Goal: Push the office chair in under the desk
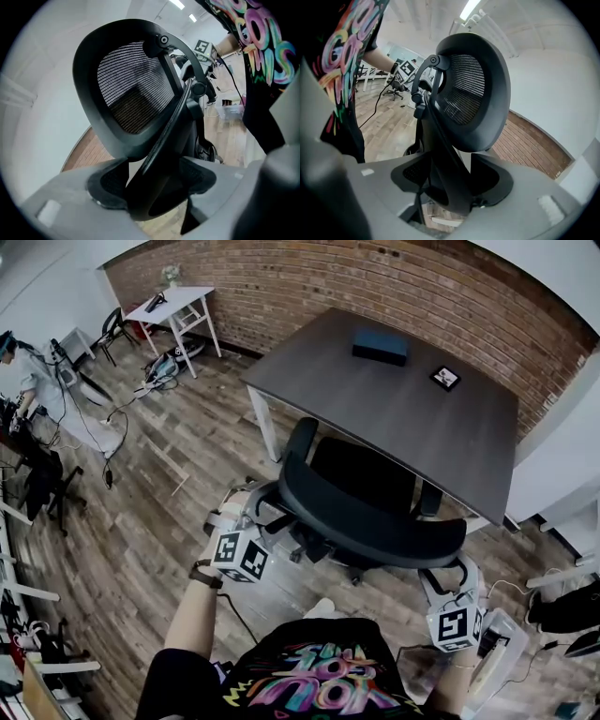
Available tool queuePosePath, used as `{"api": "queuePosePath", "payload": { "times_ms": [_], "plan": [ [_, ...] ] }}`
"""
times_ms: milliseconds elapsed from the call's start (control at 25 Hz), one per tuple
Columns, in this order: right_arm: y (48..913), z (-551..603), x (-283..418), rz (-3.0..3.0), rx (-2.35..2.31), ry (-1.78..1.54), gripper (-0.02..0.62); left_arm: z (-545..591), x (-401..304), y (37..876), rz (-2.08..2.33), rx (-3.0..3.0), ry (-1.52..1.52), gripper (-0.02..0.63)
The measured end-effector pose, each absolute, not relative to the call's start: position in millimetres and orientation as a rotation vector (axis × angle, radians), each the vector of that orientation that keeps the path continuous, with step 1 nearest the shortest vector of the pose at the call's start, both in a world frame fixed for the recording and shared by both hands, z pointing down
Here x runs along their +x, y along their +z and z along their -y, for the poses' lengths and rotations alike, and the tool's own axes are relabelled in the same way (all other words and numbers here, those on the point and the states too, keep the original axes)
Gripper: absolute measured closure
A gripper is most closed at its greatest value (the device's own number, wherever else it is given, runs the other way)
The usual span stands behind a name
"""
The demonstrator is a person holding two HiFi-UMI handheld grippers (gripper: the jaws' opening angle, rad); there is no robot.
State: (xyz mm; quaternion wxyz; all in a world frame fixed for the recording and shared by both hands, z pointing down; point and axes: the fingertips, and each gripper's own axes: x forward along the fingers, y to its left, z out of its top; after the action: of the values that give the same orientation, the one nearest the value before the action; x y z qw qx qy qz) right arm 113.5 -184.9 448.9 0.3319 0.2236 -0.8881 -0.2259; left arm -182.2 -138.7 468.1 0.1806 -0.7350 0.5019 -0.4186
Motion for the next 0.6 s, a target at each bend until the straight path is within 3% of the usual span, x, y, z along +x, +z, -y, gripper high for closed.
{"api": "queuePosePath", "payload": {
  "times_ms": [600],
  "plan": [
    [448, 245, 82, 2.299, 0.707, -0.589, 0.316, 226, -217, 469, -1.297, -2.110, -1.124, 0.275]
  ]
}}
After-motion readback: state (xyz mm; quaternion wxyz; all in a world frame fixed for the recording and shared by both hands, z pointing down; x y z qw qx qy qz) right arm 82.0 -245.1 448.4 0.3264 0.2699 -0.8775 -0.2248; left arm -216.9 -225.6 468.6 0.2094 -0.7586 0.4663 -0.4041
